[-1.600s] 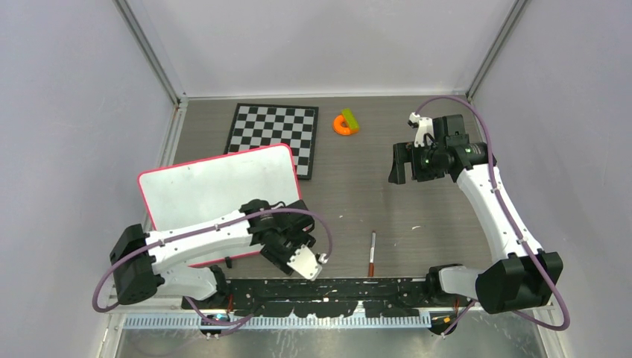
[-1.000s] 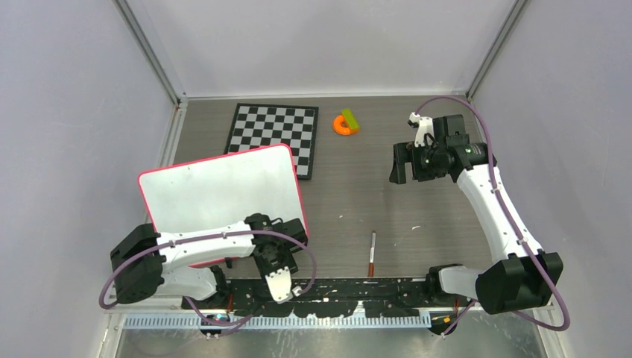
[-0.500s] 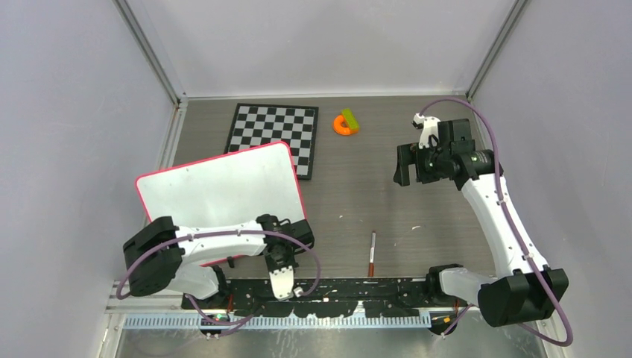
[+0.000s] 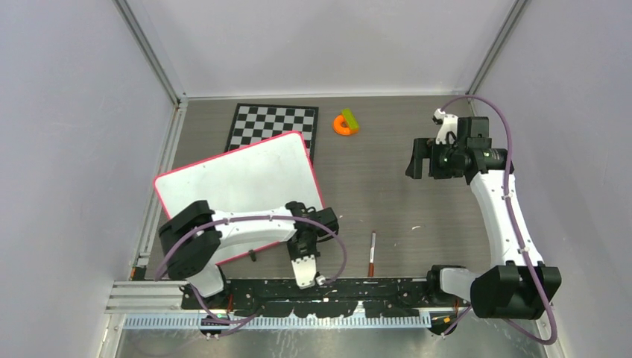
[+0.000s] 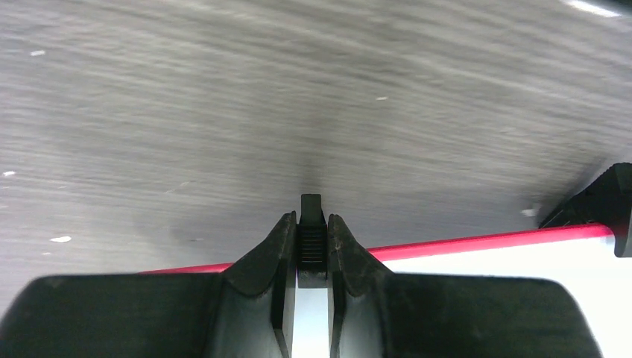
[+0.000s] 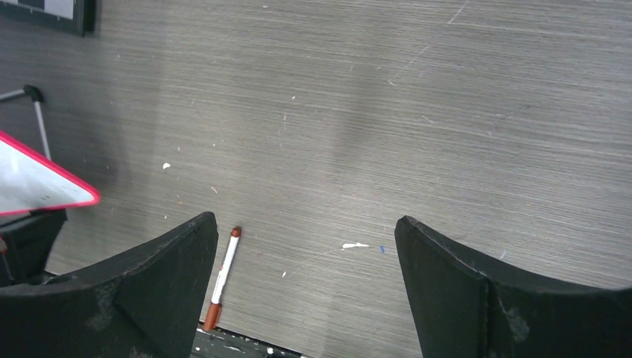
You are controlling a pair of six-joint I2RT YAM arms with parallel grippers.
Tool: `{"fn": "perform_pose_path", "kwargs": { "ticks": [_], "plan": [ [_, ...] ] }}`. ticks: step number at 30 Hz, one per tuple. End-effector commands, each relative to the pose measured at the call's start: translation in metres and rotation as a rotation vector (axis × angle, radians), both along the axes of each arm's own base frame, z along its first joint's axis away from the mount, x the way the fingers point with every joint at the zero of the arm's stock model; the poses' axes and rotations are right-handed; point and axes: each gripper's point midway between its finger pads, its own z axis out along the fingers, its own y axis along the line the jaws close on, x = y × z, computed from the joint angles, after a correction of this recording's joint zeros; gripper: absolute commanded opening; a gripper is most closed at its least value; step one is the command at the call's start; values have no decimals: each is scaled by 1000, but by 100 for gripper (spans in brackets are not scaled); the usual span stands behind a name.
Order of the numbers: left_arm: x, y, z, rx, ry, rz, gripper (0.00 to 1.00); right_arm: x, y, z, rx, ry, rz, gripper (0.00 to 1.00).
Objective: Write a sentence on the whiteboard
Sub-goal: Move the whiteboard stand to the center of the board.
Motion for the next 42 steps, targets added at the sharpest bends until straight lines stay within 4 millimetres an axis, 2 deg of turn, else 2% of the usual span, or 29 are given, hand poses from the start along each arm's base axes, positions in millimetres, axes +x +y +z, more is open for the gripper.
{"fn": "perform_pose_path", "kwargs": {
  "ticks": [1,12,20,30,35,42],
  "plan": [
    [18,-55,18,-94,-46,-110,0,12,-11,11,52,-50,-12,93],
    [49,-128,21,-127,-85,-180,0,11,-53,12,96,-49,-51,93],
    [70,-176,27,-175,-121,-213,0,4,-71,11,101,-47,-59,93],
    [95,-221,27,-234,-161,-246,0,-3,-86,9,120,-35,-56,93],
    [105,-234,29,-265,-192,-245,9,-4,-90,8,117,-27,-50,93],
    [122,-248,30,-308,-200,-233,6,-3,-89,9,125,-23,-45,93]
  ]
}}
